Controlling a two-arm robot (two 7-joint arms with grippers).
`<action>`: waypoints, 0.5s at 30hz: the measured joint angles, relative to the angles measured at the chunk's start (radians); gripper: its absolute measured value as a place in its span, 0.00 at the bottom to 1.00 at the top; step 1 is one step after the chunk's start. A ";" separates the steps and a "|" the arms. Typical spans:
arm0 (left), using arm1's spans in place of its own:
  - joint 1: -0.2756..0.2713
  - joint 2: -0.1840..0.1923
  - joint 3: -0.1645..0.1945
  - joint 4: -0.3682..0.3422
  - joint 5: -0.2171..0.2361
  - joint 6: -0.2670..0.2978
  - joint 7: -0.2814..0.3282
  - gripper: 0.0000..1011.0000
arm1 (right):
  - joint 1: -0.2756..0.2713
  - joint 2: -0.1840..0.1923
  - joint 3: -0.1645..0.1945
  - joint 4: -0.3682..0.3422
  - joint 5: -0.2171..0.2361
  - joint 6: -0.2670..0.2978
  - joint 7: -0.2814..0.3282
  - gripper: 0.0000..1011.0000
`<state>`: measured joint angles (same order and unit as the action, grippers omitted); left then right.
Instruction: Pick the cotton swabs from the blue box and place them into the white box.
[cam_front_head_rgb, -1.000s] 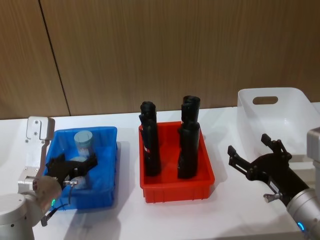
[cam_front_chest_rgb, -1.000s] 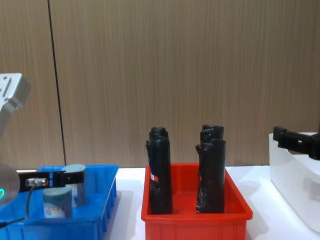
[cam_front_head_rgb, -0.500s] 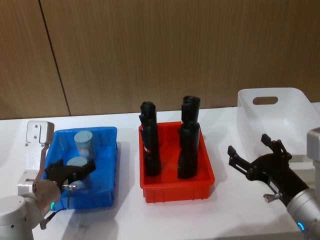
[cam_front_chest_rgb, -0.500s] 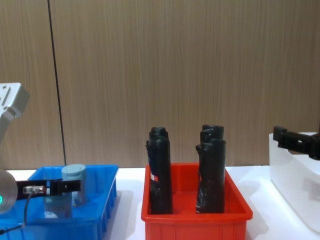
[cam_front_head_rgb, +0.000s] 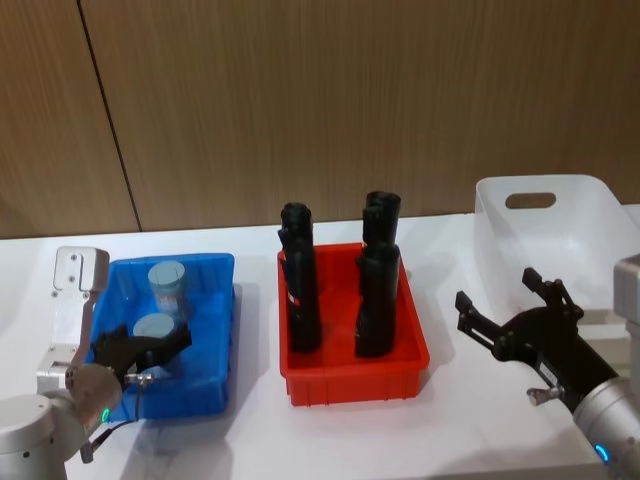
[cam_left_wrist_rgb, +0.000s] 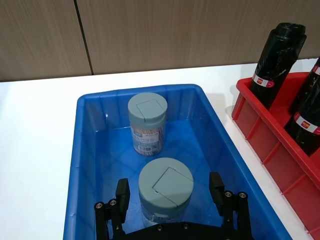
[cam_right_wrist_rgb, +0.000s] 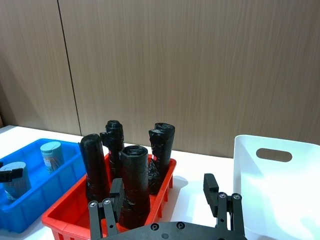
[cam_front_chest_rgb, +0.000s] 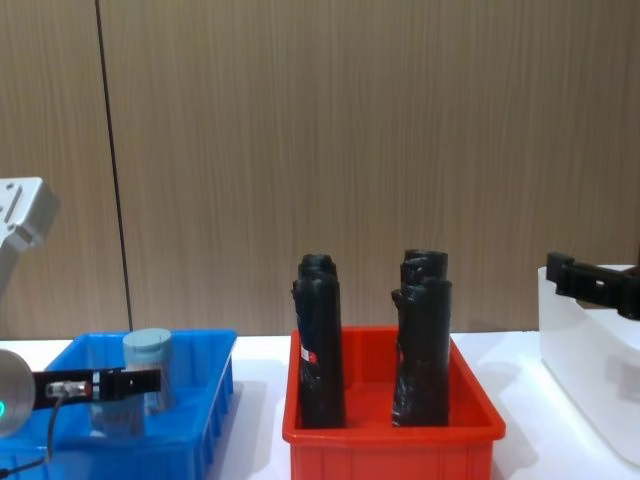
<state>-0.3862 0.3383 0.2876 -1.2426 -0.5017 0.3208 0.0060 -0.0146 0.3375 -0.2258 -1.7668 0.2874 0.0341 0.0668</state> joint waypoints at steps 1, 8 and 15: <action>-0.001 -0.001 0.000 0.004 0.001 -0.001 -0.002 0.99 | 0.000 0.000 0.000 0.000 0.000 0.000 0.000 0.99; -0.006 -0.005 -0.001 0.022 0.005 -0.007 -0.011 0.99 | 0.000 0.000 0.000 0.000 0.000 0.000 0.000 0.99; -0.012 -0.009 -0.002 0.039 0.011 -0.013 -0.017 0.94 | 0.000 0.000 0.000 0.000 0.000 0.000 0.000 0.99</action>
<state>-0.3982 0.3298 0.2859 -1.2035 -0.4903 0.3082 -0.0110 -0.0146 0.3374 -0.2258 -1.7668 0.2874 0.0340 0.0668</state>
